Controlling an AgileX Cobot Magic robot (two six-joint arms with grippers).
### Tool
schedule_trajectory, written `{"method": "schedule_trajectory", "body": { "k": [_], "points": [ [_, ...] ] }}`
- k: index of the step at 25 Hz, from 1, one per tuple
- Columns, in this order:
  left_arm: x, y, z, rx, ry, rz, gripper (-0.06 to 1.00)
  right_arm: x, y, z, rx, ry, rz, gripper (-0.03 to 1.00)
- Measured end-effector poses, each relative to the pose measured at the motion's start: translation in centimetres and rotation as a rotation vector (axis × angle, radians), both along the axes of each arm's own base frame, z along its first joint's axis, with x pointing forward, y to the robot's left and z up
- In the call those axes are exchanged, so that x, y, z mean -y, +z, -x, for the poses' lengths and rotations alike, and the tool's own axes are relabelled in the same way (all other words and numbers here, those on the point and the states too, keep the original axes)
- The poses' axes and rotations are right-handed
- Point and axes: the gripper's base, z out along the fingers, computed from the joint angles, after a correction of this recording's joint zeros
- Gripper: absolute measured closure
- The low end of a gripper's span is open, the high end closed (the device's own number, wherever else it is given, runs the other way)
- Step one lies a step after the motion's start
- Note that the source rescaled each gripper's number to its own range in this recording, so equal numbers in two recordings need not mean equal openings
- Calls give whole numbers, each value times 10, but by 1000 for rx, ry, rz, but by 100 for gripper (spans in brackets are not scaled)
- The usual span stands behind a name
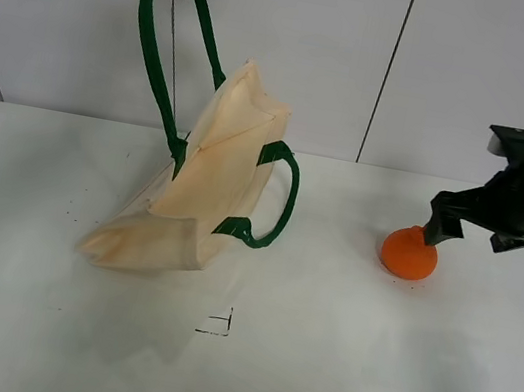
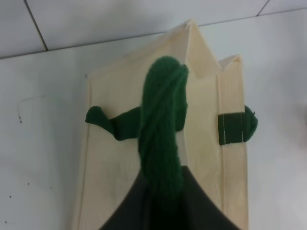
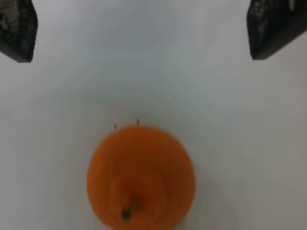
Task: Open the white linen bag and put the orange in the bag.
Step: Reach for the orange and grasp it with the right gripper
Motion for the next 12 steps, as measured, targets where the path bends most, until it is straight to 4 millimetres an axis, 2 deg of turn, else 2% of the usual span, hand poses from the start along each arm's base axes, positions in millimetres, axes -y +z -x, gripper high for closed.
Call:
{"method": "schedule_trajectory", "body": {
  "k": [3, 6, 12],
  "points": [
    [0, 0, 0, 0, 0, 0, 94, -2, -27, -35, -48, 4, 3, -3],
    [0, 0, 0, 0, 0, 1, 94, -3, -46, -56, -60, 5, 5, -3],
    [0, 0, 0, 0, 0, 1, 94, -3, -85, -71, -82, 4, 9, -3]
  ]
}}
